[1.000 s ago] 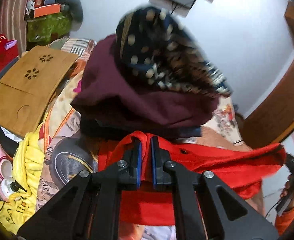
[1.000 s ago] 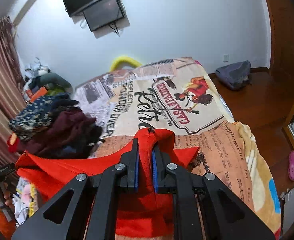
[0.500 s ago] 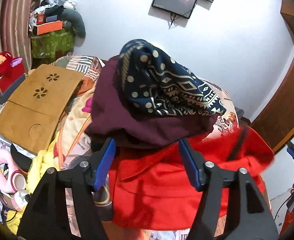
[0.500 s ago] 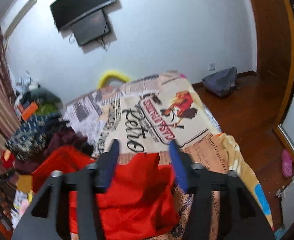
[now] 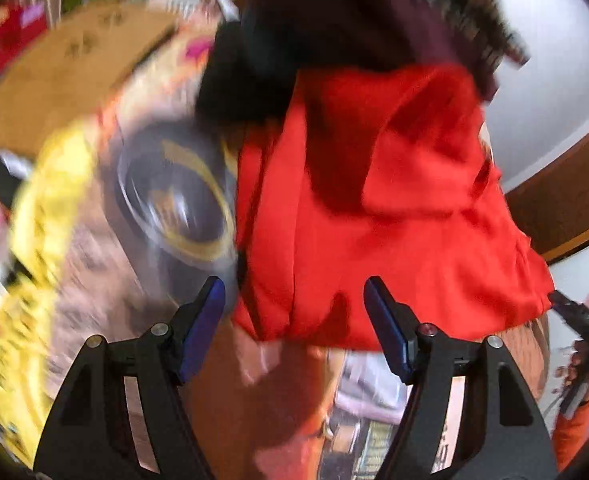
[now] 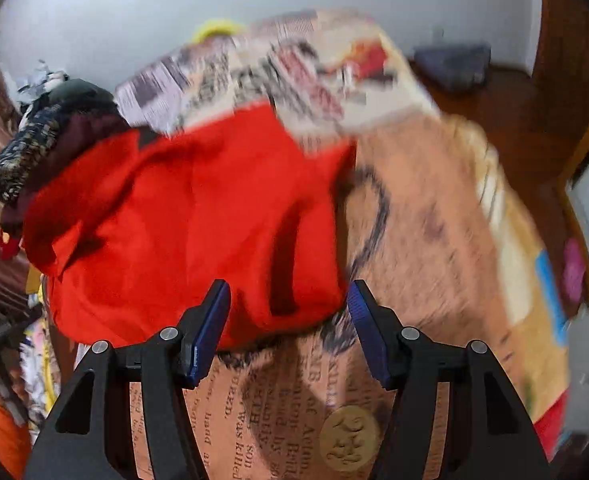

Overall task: Fold large clothes
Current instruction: 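Fold the held jacket edge over the body with both tools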

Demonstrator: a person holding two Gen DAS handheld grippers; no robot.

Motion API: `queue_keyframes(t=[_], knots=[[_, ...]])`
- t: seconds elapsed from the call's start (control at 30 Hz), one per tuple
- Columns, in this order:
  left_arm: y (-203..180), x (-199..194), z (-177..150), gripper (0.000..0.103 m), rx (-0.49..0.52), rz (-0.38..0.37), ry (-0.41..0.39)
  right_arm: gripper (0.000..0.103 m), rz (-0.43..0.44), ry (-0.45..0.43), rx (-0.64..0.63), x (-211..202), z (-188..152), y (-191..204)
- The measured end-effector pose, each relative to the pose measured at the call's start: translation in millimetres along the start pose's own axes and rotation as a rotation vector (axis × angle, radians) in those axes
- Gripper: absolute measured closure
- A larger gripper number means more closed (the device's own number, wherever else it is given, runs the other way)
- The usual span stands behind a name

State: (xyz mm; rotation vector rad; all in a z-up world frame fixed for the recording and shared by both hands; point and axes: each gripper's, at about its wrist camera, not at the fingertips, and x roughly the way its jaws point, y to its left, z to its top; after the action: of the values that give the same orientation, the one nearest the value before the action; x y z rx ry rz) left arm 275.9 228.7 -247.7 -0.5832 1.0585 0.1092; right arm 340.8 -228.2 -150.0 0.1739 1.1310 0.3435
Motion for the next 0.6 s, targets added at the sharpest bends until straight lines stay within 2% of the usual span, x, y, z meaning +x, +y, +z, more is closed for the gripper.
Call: queue_keyframes(t=[0.1, 0.2, 0.27, 0.33, 0.37, 0.4, 0.43, 0.5, 0.6], knots=[[7.3, 21.9, -8.3, 0.032, -0.052, -0.063, 0.054, 0.045, 0.076, 0.039, 0.066, 16.8, -1.8, -7.0], [8.1, 36.1, -5.4, 0.032, -0.074, -0.087, 0.059, 0.043, 0.102, 0.027, 0.135, 27.1, 3.7, -11.9], [7.8, 40.9, -1.4, 0.033, -0.096, -0.129, 0.049, 0.043, 0.105, 0.014, 0.144, 31.4, 5.6, -11.7], [3.7, 43.2, 0.4, 0.048, -0.083, -0.145, 0.034, 0.051, 0.091, 0.003, 0.126, 34.6, 5.3, -8.7], [-0.4, 43.8, 0.3, 0.062, -0.061, -0.149, 0.027, 0.058, 0.082, -0.003, 0.112, 34.0, 3.4, -6.3], [-4.6, 44.2, 0.4, 0.082, -0.046, -0.154, 0.023, 0.085, 0.077, -0.010, 0.096, 33.9, 2.0, -4.0], [-8.2, 44.3, -0.5, 0.092, -0.032, -0.164, 0.026, 0.095, 0.099, 0.000, 0.084, 34.1, 0.7, -2.6], [-15.3, 40.7, -2.6, 0.097, -0.011, -0.159, 0.018, 0.095, 0.129, -0.004, 0.086, 30.6, -2.1, -2.2], [-24.8, 22.2, -1.2, 0.099, 0.021, -0.153, -0.015, 0.096, 0.125, -0.053, 0.047, 10.6, -5.6, 4.3]])
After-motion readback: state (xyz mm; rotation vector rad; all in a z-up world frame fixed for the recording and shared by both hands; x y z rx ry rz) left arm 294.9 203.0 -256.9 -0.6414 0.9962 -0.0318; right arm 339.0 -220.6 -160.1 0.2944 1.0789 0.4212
